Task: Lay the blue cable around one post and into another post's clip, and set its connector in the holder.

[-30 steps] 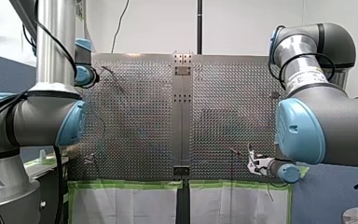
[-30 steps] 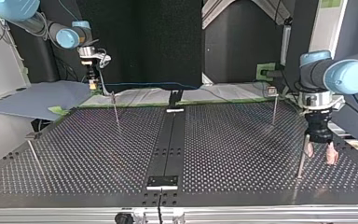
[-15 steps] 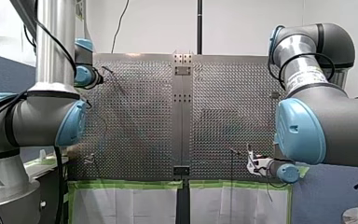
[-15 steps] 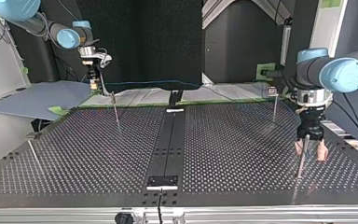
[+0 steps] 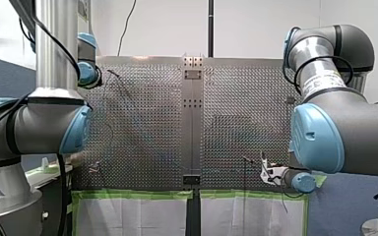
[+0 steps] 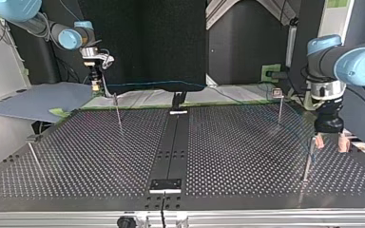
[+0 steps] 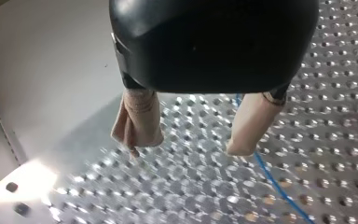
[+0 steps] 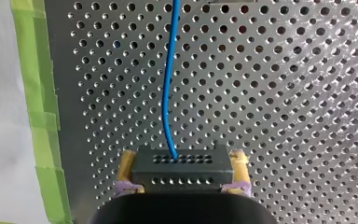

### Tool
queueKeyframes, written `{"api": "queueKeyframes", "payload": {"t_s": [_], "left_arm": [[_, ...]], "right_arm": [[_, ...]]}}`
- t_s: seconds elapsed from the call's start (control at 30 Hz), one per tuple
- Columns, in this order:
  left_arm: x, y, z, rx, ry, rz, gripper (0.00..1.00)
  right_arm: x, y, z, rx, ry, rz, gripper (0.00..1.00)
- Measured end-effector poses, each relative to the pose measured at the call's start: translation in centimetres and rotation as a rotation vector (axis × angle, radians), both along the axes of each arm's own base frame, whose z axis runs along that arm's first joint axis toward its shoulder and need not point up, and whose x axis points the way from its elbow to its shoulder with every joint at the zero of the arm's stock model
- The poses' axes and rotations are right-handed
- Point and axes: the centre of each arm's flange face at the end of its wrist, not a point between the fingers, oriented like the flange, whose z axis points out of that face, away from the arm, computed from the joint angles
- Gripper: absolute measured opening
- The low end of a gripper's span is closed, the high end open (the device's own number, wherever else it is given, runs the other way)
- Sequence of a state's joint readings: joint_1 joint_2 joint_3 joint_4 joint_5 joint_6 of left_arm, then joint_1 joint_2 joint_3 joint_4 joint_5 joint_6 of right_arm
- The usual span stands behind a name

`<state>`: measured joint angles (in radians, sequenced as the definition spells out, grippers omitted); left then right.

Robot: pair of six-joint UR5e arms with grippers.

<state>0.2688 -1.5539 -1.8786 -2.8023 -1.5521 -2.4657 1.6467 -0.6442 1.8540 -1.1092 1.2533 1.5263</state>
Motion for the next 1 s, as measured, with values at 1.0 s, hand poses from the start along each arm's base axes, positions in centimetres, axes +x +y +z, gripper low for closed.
{"api": "queueKeyframes", "payload": {"t_s": [1.0], "left_arm": [[-6.2,-2.5,14.8,0.292,-0.007,0.091,1.00]], "right_arm": [[0.3,0.1,0.0,0.010,-0.019,-0.013,0.00]]}}
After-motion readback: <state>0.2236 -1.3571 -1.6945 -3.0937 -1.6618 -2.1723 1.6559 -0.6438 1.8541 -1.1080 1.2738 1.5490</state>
